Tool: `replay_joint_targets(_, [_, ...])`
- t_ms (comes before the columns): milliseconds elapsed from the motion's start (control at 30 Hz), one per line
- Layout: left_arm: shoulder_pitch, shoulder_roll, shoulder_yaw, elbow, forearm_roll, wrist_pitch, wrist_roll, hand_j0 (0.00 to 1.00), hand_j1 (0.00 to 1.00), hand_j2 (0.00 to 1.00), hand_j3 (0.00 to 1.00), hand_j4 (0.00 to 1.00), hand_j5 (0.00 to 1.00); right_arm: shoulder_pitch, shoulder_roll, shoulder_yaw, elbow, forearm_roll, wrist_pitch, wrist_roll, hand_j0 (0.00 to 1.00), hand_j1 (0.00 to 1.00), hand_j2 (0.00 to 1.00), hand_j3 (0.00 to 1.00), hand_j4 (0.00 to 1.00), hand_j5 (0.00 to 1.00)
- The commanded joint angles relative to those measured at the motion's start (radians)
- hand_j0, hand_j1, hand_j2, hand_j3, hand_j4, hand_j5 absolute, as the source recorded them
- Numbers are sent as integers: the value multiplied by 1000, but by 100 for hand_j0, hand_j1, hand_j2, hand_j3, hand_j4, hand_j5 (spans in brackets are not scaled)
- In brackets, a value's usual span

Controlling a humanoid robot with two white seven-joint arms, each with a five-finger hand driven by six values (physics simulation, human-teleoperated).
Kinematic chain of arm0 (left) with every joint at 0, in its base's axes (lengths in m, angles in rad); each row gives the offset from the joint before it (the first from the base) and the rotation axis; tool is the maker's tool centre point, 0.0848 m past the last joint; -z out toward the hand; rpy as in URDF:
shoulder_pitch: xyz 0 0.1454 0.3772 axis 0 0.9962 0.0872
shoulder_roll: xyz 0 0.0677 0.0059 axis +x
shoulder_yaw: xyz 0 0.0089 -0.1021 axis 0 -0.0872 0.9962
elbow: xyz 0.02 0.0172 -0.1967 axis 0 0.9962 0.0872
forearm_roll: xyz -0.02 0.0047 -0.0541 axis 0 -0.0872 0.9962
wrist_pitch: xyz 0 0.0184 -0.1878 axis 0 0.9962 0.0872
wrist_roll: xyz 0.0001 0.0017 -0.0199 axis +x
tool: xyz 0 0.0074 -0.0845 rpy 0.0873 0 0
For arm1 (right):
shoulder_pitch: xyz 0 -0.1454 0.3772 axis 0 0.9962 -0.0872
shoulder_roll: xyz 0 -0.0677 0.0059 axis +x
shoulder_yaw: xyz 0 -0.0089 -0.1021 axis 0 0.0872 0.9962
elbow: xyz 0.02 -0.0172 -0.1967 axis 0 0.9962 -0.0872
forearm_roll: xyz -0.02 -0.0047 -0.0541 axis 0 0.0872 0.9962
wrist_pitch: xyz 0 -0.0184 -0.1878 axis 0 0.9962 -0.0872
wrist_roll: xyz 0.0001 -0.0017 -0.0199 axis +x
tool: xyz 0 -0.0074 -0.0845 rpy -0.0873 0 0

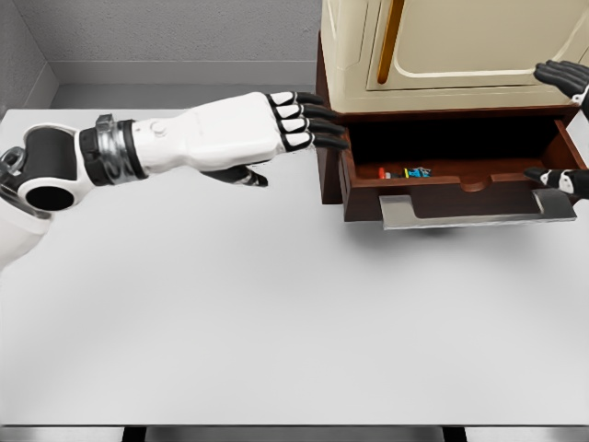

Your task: Put the switch into the drawer with left arm, and close the drawer with right arm

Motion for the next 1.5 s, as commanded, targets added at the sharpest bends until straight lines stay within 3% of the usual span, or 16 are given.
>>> replay_joint_targets(0, [8, 92, 51, 1, 38, 2, 1, 100, 100, 100, 100, 100, 100, 0, 0, -8, -1, -3, 0, 0, 100, 100, 100, 100, 100, 100])
replay_joint_targets(100, [97, 179, 138, 10, 58, 2, 1, 100, 100, 100, 100, 100, 100, 0, -1, -13, -1, 4, 0, 1, 100, 100, 100, 100, 100, 100])
replay_joint_targets(133, [124, 200, 164, 10, 58, 2, 1, 100, 100, 100, 100, 100, 100, 0, 2, -13, -1, 7, 0, 3, 87, 87, 87, 87, 87, 87])
replay_joint_targets(200, [181, 246, 224, 13, 58, 2, 1, 100, 100, 100, 100, 100, 100, -2, 6, -16, -1, 37, 0, 9, 50, 50, 50, 50, 50, 50])
replay_joint_targets(233, [209, 268, 253, 22, 58, 2, 1, 100, 100, 100, 100, 100, 100, -3, 17, -17, 0, 39, 0, 53, 38, 38, 38, 38, 38, 38])
replay_joint_targets(267, [241, 285, 298, 45, 59, 2, 1, 100, 100, 100, 100, 100, 100, -3, 71, -56, -1, 37, 0, 115, 29, 29, 29, 29, 29, 29])
replay_joint_targets(300, [262, 286, 333, 68, 65, 2, 1, 100, 100, 100, 100, 100, 100, -3, 100, -73, -1, 37, 0, 145, 27, 27, 27, 27, 27, 27])
replay_joint_targets(333, [276, 289, 368, 96, 65, 2, 1, 100, 100, 100, 100, 100, 100, -2, 95, -71, -3, 39, 0, 152, 24, 24, 24, 24, 24, 24])
replay_joint_targets(467, [290, 320, 379, 111, 65, 2, 1, 100, 100, 100, 100, 100, 100, -3, 51, -70, -3, 28, 0, 150, 25, 25, 25, 25, 25, 25])
replay_joint_targets(633, [298, 317, 378, 113, 65, 2, 1, 100, 100, 100, 100, 100, 100, -29, 58, -73, -4, 30, 0, 153, 24, 24, 24, 24, 24, 24])
replay_joint_targets(700, [302, 317, 376, 113, 64, 2, 1, 100, 100, 100, 100, 100, 100, -25, 5, -70, -4, 28, 0, 149, 24, 24, 24, 24, 24, 24])
replay_joint_targets(900, [313, 314, 376, 111, 65, 2, 1, 100, 100, 100, 100, 100, 100, -26, -46, -56, -4, 27, 0, 141, 24, 24, 24, 24, 24, 24])
replay_joint_targets(1000, [315, 314, 376, 111, 64, 2, 1, 100, 100, 100, 100, 100, 100, -70, -44, 10, -6, 22, 0, 139, 29, 29, 29, 29, 29, 29])
replay_joint_targets(1167, [316, 311, 376, 111, 64, 2, 1, 100, 100, 100, 100, 100, 100, -233, -34, 211, -4, 20, 0, 116, 29, 29, 29, 29, 29, 29])
replay_joint_targets(1467, [316, 308, 375, 111, 64, 2, 1, 100, 100, 100, 100, 100, 100, -314, -12, 357, -6, 19, 0, 113, 30, 30, 30, 30, 30, 30])
